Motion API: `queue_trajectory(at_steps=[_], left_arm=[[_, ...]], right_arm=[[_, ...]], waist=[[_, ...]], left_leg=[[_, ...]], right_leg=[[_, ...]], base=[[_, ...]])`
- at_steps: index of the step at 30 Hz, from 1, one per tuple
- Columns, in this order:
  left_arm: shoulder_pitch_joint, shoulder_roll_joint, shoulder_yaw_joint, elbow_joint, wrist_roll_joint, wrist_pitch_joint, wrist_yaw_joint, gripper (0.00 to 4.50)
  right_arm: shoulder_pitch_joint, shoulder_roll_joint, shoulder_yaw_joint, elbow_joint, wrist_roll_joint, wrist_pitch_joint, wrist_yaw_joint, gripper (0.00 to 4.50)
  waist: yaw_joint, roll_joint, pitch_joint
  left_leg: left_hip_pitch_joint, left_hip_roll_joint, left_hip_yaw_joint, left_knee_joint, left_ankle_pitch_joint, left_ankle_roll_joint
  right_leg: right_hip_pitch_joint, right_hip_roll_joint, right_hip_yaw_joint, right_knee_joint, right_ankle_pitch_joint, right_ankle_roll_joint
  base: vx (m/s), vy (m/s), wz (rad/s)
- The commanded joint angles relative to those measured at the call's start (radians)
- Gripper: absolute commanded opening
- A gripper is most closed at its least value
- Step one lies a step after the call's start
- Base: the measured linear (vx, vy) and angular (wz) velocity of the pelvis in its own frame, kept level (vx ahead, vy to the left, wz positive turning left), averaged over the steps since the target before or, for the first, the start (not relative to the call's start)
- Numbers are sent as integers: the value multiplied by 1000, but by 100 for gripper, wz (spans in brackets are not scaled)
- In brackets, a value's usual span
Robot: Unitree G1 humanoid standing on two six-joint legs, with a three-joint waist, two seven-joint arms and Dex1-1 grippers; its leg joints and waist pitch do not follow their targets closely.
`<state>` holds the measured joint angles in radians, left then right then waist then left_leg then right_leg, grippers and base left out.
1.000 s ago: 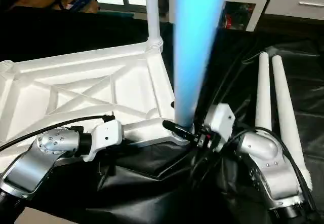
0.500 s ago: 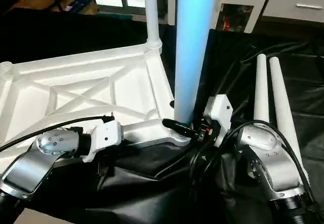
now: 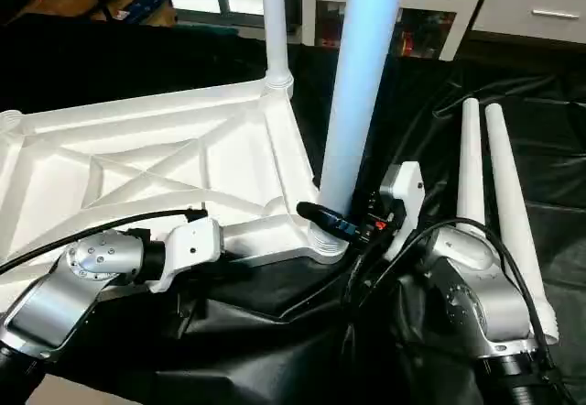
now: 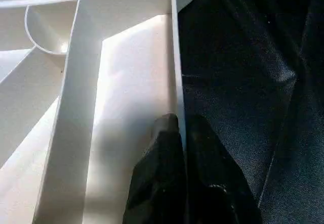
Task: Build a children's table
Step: Insert table leg to table base
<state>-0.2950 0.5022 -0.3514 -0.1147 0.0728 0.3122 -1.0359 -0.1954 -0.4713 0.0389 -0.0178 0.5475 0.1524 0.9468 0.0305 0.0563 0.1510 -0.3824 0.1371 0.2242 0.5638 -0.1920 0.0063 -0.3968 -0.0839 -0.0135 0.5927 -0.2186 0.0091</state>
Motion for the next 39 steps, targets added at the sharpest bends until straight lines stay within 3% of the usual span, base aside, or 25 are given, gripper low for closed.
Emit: queue_trajectory(at_steps=[1, 3, 11, 16, 20, 21, 27, 31, 37, 39], left_arm=[[38, -14, -16, 34, -18, 5, 24, 0], [41, -13, -15, 33, -19, 6, 25, 0], [42, -13, -14, 34, -20, 3, 26, 0], [36, -14, -15, 41, -19, -2, 24, 0], [35, -15, -16, 41, -18, -3, 24, 0], [35, -16, -16, 42, -18, -3, 24, 0], [34, -18, -17, 44, -17, -5, 26, 0], [35, -17, -16, 44, -17, -5, 27, 0], [35, -16, -16, 45, -16, -6, 26, 0], [35, -16, -16, 46, -15, -8, 26, 0]], right_arm=[[80, 19, 10, 91, 43, 152, -51, 181], [107, 22, 19, 93, -21, 104, -67, 181], [132, 81, -31, 61, -28, 28, -131, 181], [99, 95, -76, -16, 13, 37, -134, 181], [83, 94, -85, -63, 32, 52, -131, 181], [78, 92, -86, -73, 38, 58, -129, 216], [70, 79, -85, -107, 47, 82, -106, 290], [70, 74, -79, -130, 18, 72, -106, 290], [81, 67, -91, -159, 34, 83, -111, 290], [83, 65, -97, -161, 38, 82, -113, 322]], waist=[[2, -21, -19], [2, -23, -18], [4, -18, -14], [3, -15, -16], [3, -14, -17], [3, -17, -18], [2, -17, -23], [2, -17, -24], [3, -16, -27], [3, -16, -30]], left_leg=[[23, 103, -61, -92, -256, 60], [19, 102, -61, -91, -241, 69], [26, 105, -64, -102, -304, 40], [25, 104, -62, -103, -273, 47], [21, 103, -58, -97, -220, 75], [21, 103, -58, -96, -212, 81], [19, 100, -58, -88, -144, 113], [18, 100, -55, -85, -124, 124], [20, 100, -54, -81, -108, 131], [20, 99, -53, -79, -89, 140]], right_leg=[[8, -80, 50, -88, -253, -216], [10, -80, 49, -87, -237, -216], [2, -81, 50, -99, -332, -192], [6, -78, 49, -94, -258, -200], [8, -78, 48, -89, -198, -216], [9, -79, 47, -88, -193, -217], [14, -78, 44, -79, -130, -231], [14, -77, 42, -75, -90, -236], [15, -76, 41, -72, -76, -239], [17, -76, 40, -68, -44, -246]], base=[[0, 0, 0], [0, 0, 0], [0, 0, 0], [0, 0, 0], [0, 0, 0], [0, 0, 0], [0, 0, 0], [0, 0, 0], [0, 0, 0], [0, 0, 0]])
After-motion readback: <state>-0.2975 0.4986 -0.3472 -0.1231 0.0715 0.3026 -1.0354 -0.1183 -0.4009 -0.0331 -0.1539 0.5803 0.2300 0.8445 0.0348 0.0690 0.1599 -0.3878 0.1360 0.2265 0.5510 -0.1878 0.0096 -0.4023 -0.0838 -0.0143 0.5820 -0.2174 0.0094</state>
